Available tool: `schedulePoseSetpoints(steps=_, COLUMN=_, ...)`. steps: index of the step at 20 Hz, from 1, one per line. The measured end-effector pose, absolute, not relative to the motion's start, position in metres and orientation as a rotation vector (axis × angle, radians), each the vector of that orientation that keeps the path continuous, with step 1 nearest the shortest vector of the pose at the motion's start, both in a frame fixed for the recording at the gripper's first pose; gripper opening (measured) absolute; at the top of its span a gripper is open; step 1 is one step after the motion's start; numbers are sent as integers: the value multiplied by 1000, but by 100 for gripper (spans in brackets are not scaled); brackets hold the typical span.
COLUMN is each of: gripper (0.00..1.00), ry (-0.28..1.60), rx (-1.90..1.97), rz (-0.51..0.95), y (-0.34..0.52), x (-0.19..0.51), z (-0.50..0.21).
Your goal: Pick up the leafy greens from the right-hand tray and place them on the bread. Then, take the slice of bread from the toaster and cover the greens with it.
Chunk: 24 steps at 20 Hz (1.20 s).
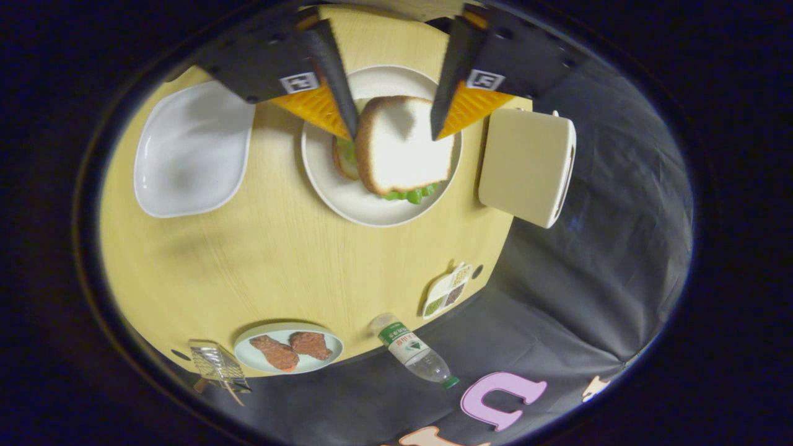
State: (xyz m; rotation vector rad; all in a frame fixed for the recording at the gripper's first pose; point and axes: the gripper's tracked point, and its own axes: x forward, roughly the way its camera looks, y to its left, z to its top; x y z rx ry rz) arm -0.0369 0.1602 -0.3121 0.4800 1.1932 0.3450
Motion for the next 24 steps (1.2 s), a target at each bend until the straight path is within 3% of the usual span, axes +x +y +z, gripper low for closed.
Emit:
schedulePoseSetpoints(steps=4, gripper=100, ry=1145, rx=471, rz=341, y=146, x=-36, z=-297)
schedulePoseSetpoints(steps=14, gripper=100, ry=864, rx=314, rz=332, y=89, x=-46, z=-211)
schedulePoseSetpoints(steps=24, gripper=100, ry=393, rx=124, rz=110, y=16, x=-40, z=-112)
